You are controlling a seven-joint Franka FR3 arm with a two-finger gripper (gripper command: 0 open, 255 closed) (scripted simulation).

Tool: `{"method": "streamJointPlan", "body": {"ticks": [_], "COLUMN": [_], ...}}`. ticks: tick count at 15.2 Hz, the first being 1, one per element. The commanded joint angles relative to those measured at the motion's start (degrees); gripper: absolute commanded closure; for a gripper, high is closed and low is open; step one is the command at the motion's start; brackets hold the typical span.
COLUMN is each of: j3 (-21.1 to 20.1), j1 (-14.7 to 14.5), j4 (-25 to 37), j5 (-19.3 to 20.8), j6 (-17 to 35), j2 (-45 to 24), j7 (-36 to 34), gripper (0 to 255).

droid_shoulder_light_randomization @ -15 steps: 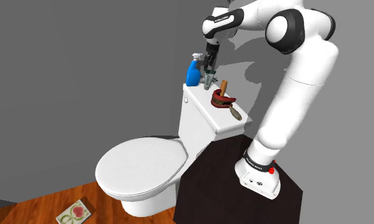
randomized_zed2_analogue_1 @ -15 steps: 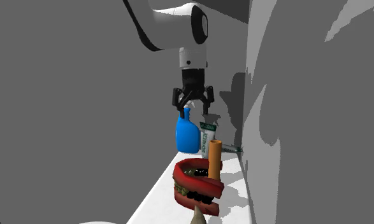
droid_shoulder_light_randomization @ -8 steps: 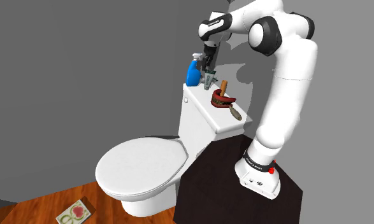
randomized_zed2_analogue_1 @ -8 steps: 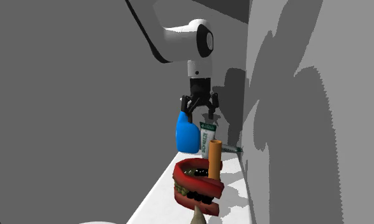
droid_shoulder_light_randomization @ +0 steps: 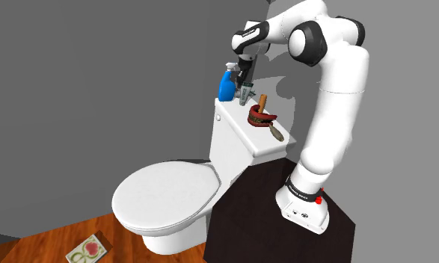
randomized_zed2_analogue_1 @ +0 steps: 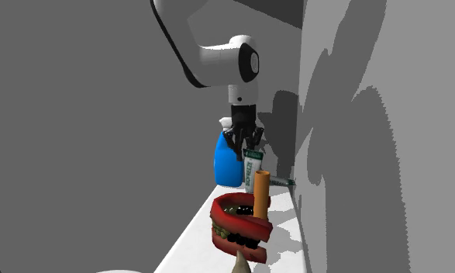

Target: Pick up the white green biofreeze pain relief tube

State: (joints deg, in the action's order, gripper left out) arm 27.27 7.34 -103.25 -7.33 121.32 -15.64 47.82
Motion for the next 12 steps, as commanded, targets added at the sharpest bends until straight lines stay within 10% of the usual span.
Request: {"method": "streamJointPlan", "body": {"ticks": [1, 12], "j3": [0.0, 0.2], "j1": [0.0, -0.1], "j4": [-0.1, 1.8], "j5": [0.0, 0.6], "j6": [0.1, -2.7], "j2": [0.0, 1.0], "j7": [0.0, -0.4], "gripper": [255, 255]}}
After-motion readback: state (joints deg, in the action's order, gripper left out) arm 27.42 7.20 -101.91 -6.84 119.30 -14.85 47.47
